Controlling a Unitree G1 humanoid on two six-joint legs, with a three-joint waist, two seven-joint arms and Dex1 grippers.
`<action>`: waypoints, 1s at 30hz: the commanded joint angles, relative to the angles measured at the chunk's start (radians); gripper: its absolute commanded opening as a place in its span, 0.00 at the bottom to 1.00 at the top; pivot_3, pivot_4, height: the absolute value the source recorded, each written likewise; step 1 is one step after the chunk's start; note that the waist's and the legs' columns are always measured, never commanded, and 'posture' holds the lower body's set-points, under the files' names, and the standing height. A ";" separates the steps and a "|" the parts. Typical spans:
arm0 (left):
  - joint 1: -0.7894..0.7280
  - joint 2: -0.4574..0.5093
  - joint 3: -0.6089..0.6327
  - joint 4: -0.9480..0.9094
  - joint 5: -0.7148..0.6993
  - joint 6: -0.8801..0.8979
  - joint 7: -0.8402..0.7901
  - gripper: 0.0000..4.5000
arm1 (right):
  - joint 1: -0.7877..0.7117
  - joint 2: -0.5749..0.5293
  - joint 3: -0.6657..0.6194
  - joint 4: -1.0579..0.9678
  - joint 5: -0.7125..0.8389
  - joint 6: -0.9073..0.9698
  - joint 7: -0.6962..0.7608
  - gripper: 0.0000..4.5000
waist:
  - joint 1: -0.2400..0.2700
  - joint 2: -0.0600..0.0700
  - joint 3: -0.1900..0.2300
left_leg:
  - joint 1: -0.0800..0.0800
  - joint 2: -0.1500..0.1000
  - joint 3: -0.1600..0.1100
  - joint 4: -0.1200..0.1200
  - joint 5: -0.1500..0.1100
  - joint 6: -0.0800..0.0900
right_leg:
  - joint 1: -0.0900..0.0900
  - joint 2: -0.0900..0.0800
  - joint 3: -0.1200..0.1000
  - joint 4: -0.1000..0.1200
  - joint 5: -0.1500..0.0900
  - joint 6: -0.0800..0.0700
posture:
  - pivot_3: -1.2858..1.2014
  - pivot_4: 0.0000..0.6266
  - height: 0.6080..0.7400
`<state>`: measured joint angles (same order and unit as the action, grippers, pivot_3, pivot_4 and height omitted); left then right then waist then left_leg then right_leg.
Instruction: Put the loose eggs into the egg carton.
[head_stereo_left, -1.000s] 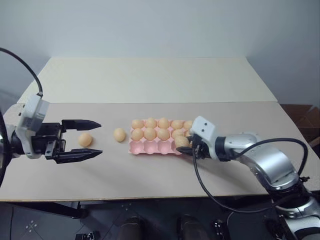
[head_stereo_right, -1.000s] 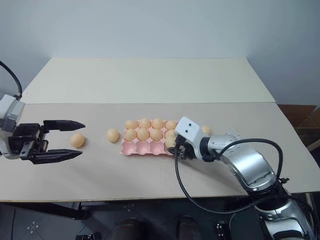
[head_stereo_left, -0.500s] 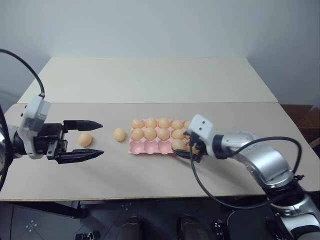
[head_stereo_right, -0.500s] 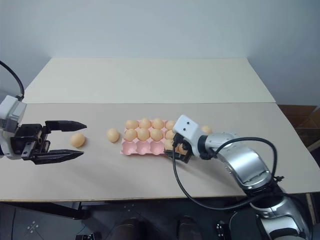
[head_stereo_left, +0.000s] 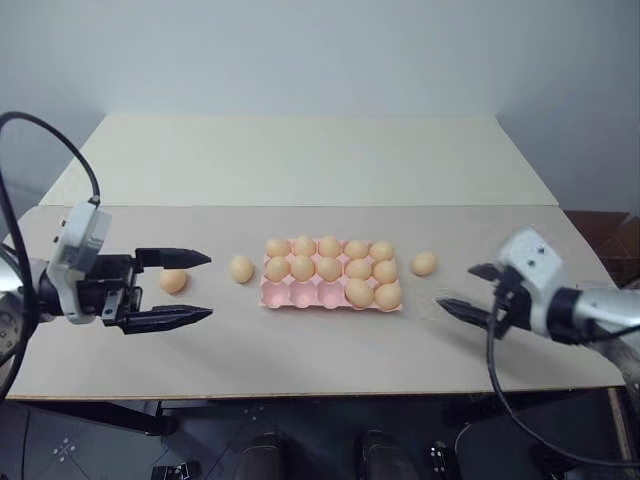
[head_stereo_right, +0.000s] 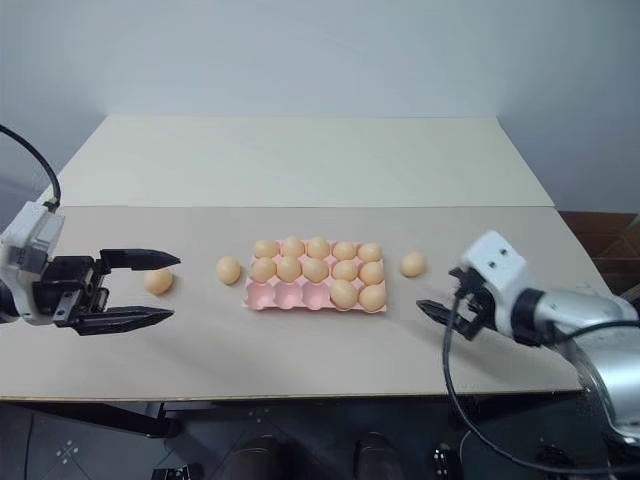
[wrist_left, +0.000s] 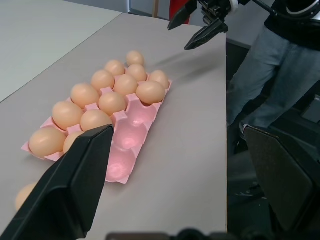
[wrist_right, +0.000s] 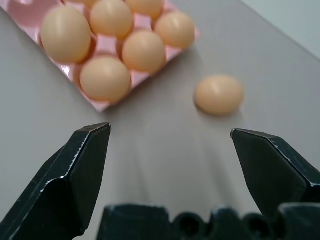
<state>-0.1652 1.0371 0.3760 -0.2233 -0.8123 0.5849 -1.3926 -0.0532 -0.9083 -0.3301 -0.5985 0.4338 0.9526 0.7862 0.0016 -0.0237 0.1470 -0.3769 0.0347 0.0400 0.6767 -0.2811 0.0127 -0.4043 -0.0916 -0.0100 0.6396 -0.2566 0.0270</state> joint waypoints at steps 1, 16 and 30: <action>0.019 0.003 0.039 -0.020 0.000 -0.016 0.001 1.00 | 0.071 0.004 -0.119 -0.028 0.013 -0.064 0.023 1.00 | -0.002 0.000 0.000 | 0.000 0.000 0.000 0.000 0.000 0.000 | 0.000 0.000 0.000 0.000 0.000 0.000 | 0.52 0.24 1.00; -0.025 0.005 0.018 0.005 0.007 -0.022 -0.003 1.00 | -0.284 0.060 0.195 0.150 -0.039 0.036 -0.154 1.00 | -0.017 -0.001 0.000 | 0.003 0.000 0.000 0.000 0.000 0.000 | 0.001 0.001 0.001 0.001 0.000 0.000 | 0.52 0.24 1.00; 0.000 0.014 0.050 -0.011 0.000 -0.016 -0.001 1.00 | -0.601 0.282 0.495 0.648 -0.294 -0.100 -0.286 1.00 | -0.012 0.000 0.000 | -0.003 0.000 0.000 0.000 0.000 0.000 | -0.002 0.000 -0.001 0.000 0.000 0.000 | 0.52 0.24 1.00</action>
<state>-0.1660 1.0349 0.3801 -0.2072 -0.8006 0.5731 -1.3916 -0.6306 -0.6259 0.1778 0.0453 0.1669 0.8795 0.5137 -0.0102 -0.0242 0.1474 -0.3798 0.0344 0.0396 0.6770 -0.2811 0.0127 -0.4064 -0.0919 -0.0106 0.6396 -0.2566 0.0269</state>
